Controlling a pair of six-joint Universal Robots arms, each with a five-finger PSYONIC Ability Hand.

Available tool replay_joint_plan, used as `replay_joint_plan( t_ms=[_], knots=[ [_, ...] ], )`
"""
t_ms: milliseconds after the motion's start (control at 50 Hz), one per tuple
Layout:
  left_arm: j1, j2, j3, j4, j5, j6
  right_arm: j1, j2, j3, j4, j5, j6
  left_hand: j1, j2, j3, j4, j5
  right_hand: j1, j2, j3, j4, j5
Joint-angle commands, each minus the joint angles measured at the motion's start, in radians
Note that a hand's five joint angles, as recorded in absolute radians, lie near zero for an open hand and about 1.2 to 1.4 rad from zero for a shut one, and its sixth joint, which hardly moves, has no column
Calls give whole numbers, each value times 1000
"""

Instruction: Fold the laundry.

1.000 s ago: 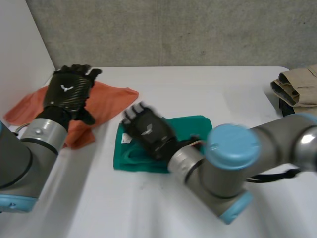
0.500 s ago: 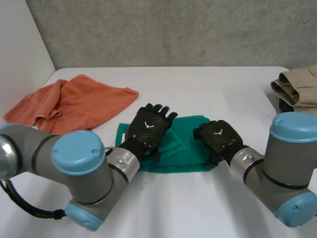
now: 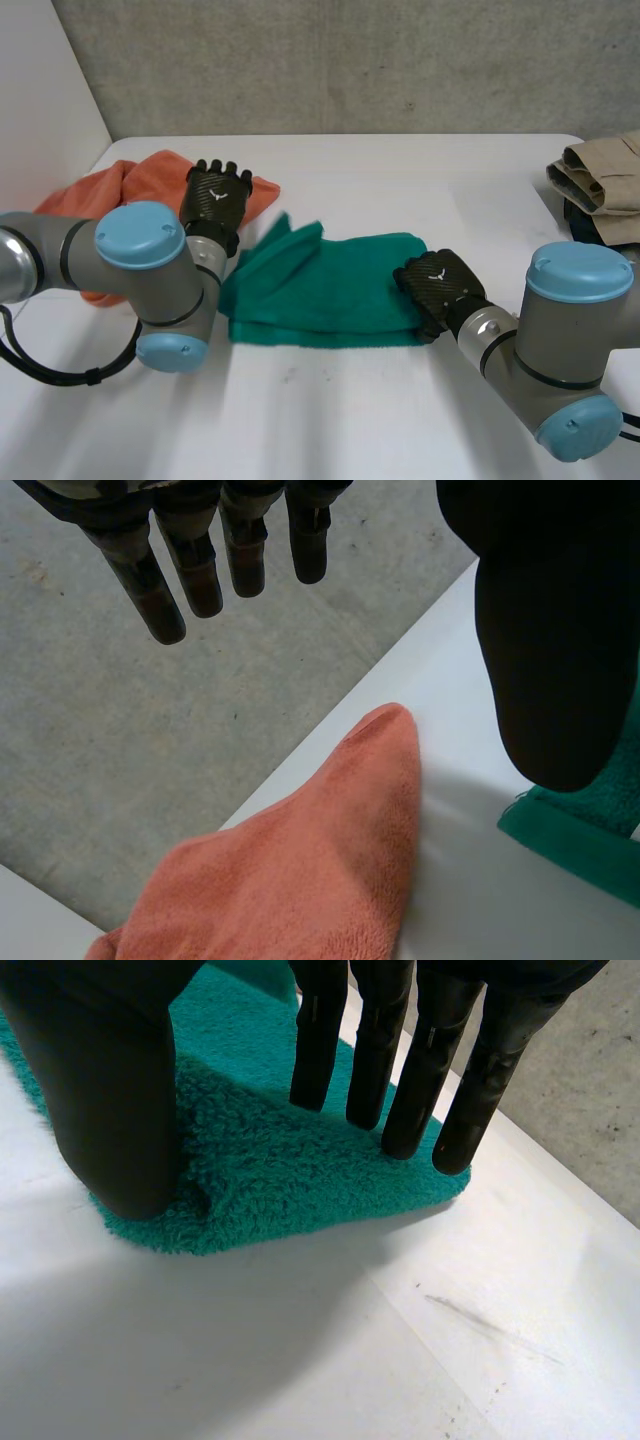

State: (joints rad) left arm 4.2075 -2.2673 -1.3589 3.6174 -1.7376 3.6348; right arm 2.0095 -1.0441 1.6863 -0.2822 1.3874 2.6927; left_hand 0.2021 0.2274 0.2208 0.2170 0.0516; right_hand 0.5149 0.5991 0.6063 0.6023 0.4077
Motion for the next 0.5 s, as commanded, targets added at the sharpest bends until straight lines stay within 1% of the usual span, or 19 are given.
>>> replay_joint_plan(
  t_ms=[20, 100, 140, 220, 260, 300, 320, 340, 360, 440, 500],
  knots=[
    [-33, 70, -111, 0, 113, -34, 0, -1, 6, -2, -1, -1, 44, 18, 25, 29, 20, 198, 114, 107, 111, 131],
    [-93, 135, -181, 0, 133, -68, 0, 4, 6, -5, 1, -2, 41, 15, 22, 26, 17, 210, 126, 119, 123, 143],
    [-109, 150, -198, 0, 133, -74, 0, 4, 9, -11, 2, -7, 41, 15, 22, 26, 17, 236, 152, 145, 149, 169],
    [-142, 176, -223, 0, 135, -77, -9, 3, 22, -38, 16, -33, 35, 10, 16, 20, 11, 400, 316, 309, 313, 333],
    [-152, 176, -220, 1, 135, -74, -11, 1, 26, -46, 19, -42, 26, 1, 7, 11, 2, 430, 346, 339, 343, 363],
    [-161, 164, -206, 4, 136, -73, -12, -2, 29, -48, 22, -54, 26, 1, 7, 11, 2, 541, 457, 450, 454, 474],
    [-161, 160, -198, 9, 135, -73, -12, -2, 30, -48, 22, -57, 26, 1, 7, 11, 2, 606, 522, 514, 518, 538],
    [-162, 155, -191, 12, 133, -73, -11, -4, 30, -48, 21, -62, 26, 1, 7, 11, 2, 781, 697, 689, 693, 713],
    [-162, 132, -166, 13, 127, -64, -11, -4, 30, -48, 21, -63, 29, 4, 10, 14, 5, 878, 794, 787, 791, 811],
    [-144, 68, -117, 12, 118, -58, -11, -7, 35, -41, 22, -85, 32, 7, 13, 17, 8, 881, 797, 790, 794, 814],
    [-118, 63, -112, 12, 109, -54, -20, -20, 59, -35, 35, -112, 32, 7, 13, 17, 8, 881, 797, 790, 794, 814]
  ],
)
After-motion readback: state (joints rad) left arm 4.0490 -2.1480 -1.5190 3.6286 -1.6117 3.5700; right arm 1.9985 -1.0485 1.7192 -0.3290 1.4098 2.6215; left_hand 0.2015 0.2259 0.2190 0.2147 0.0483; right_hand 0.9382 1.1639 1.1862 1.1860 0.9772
